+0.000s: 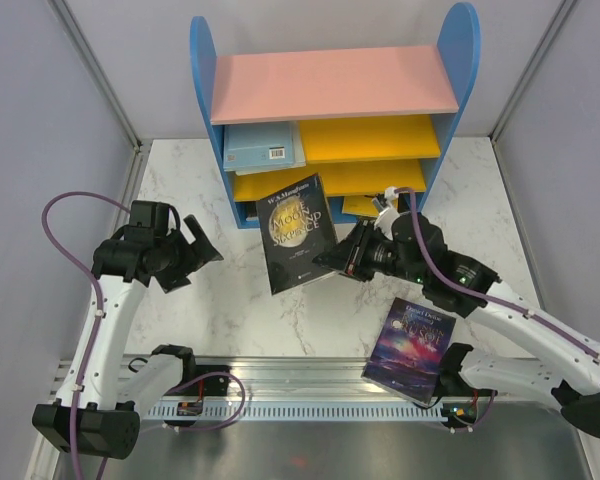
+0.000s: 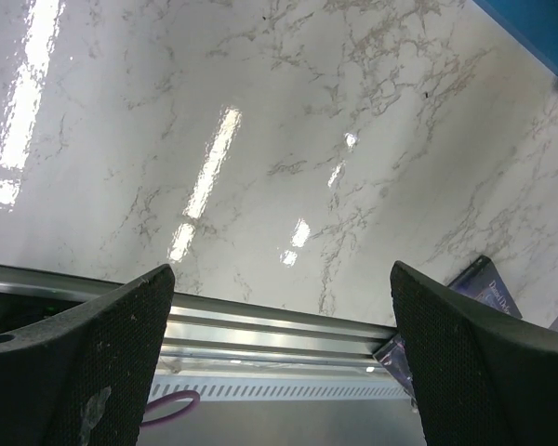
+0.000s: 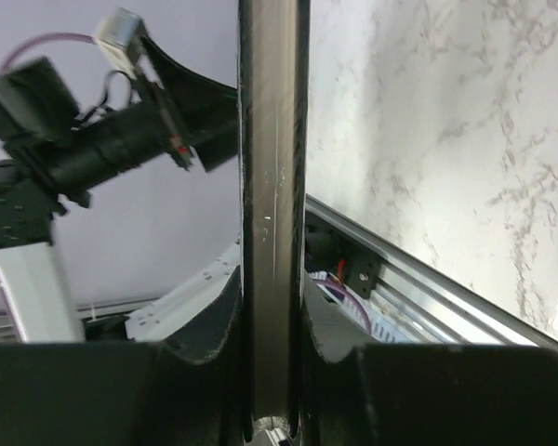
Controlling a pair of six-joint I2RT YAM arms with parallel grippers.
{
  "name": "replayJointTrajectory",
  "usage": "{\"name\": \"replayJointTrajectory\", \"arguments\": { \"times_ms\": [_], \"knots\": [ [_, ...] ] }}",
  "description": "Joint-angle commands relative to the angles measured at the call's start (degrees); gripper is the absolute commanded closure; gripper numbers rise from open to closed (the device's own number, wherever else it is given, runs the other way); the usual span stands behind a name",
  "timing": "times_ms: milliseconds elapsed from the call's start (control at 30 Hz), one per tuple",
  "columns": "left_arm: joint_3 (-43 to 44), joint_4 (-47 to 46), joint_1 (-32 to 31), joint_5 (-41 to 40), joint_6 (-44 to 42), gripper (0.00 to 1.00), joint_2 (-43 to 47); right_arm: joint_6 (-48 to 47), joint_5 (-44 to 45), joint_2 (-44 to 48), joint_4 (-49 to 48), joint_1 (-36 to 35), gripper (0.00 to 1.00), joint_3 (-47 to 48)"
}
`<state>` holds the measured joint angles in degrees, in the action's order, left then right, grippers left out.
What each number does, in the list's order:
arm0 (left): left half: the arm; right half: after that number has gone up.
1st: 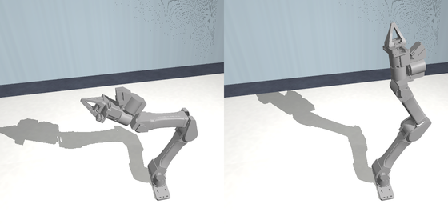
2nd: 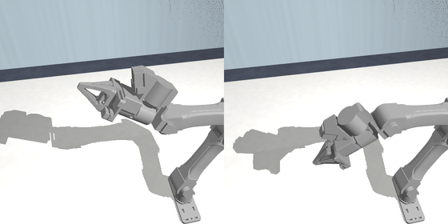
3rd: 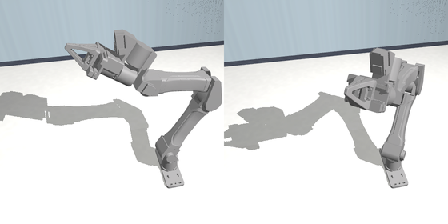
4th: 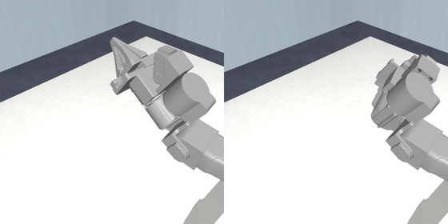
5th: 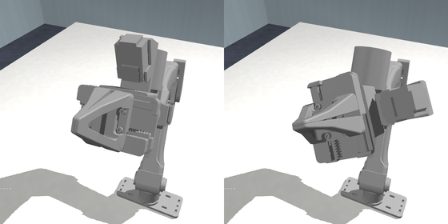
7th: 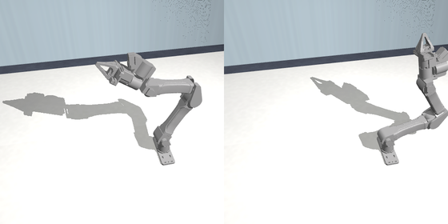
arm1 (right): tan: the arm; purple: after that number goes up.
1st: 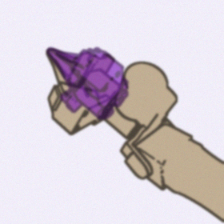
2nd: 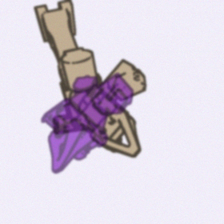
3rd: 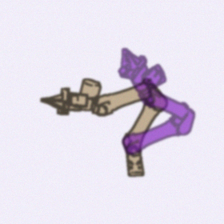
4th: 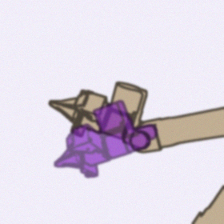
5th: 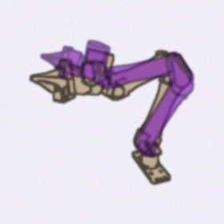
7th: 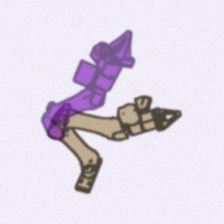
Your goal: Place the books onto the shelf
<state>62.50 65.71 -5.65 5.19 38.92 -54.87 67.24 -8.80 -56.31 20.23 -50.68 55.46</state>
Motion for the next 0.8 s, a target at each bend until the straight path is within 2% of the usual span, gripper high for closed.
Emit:
{"name": "replayJointTrajectory", "arguments": {
  "times_ms": [0, 200, 300, 400, 767],
  "knots": [
    [-0.1, -2.08, -0.06, 1.58, -0.86, 0.02, 0.03, 0.61, 0.62, 2.09, -3.71, 1.1, 1.0, 8.59],
    [0.17, -2.26, -0.06, 2.1, -0.77, 0.02, 0.38, 0.96, -0.52, -4.84, -4.76, 1.98, 1.0, 20.89],
    [0.17, -2.17, -0.06, 2.28, -0.77, 0.02, 0.82, 1.83, -1.13, -7.57, -6.34, 2.42, 1.0, 23.46],
    [0.17, -1.91, -0.06, 2.28, -0.95, 0.02, 1.52, 4.29, -2.01, -9.42, -8.36, 3.39, 1.0, 23.2],
    [-0.89, -1.02, -0.15, 1.66, -1.65, 0.02, 3.37, 13.43, -6.14, -10.66, -27.95, 5.76, 1.0, 13.72]
  ]
}}
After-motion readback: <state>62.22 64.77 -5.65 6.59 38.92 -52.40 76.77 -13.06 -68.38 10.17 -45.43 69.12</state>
